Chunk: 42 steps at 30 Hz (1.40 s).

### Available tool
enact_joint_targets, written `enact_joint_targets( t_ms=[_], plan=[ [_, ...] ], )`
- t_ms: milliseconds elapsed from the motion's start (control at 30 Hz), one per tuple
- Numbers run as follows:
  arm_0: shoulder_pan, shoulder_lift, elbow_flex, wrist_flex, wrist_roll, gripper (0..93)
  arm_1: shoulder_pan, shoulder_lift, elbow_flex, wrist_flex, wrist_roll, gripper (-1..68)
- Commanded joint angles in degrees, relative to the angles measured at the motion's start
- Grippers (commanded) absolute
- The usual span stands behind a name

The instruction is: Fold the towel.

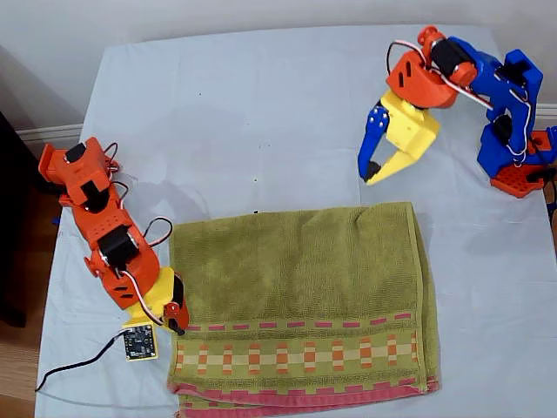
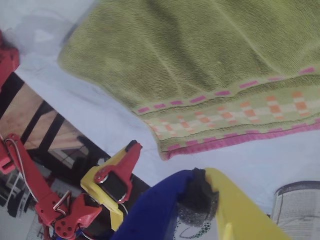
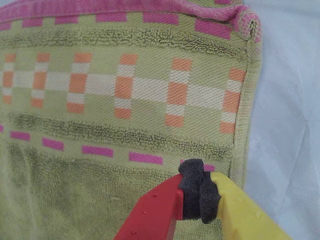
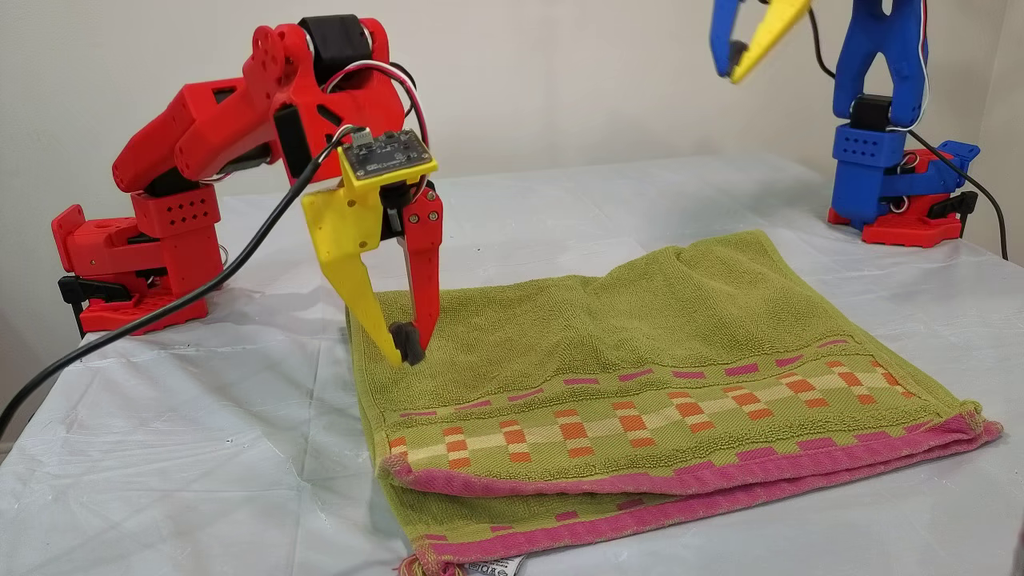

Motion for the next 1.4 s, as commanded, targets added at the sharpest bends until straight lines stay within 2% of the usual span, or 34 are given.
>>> enact_joint_targets(
  t_ms=[0,67,267,433,467,500,600,633,700,767,833,867,967,1200,1367],
  plan=[
    [-1.3,11.4,2.8,1.0,1.0,0.0,3.6,6.9,-2.4,-0.1,-5.0,0.1],
    [-1.8,14.7,8.0,1.0,0.0,0.0,5.4,7.1,-3.0,-0.1,-4.9,0.1],
    [-7.8,33.0,34.7,1.0,-13.5,0.0,10.5,9.3,6.7,-0.1,5.8,0.1],
    [-11.8,46.6,54.3,0.6,-25.2,1.9,11.3,11.7,18.7,-0.1,13.6,0.2],
    [-12.0,47.7,56.3,0.3,-26.4,2.2,11.4,12.3,20.7,-0.1,14.9,2.7],
    [-12.2,49.0,58.5,0.3,-28.8,1.8,11.5,13.3,23.7,-0.1,17.1,9.0],
    [-13.2,53.5,64.2,-0.7,-32.5,1.7,10.6,15.6,30.2,-0.1,21.5,11.5],
    [-13.4,55.4,66.6,-1.4,-33.0,7.7,9.8,16.4,32.6,0.0,24.5,19.3],
    [-13.3,56.5,68.3,-2.5,-33.0,17.8,8.7,17.3,35.1,0.0,27.4,26.0],
    [-13.4,56.8,69.2,-2.8,-34.3,18.2,6.8,17.8,37.4,0.0,31.6,27.5],
    [-13.4,56.3,69.4,-2.8,-34.6,18.2,5.1,17.1,37.4,0.0,34.6,33.4],
    [-13.4,56.2,69.7,-2.9,-34.9,21.4,4.0,16.3,36.7,0.0,36.3,36.6],
    [-13.4,56.4,71.8,-4.7,-35.0,35.3,1.9,14.8,35.8,0.0,41.0,41.4],
    [-15.3,60.4,81.3,-12.1,-35.9,44.2,-1.6,9.5,36.7,0.0,53.3,44.8],
    [-17.3,62.3,87.4,-17.1,-36.7,52.0,-3.9,6.2,36.0,-0.1,60.3,54.5]
  ],
)
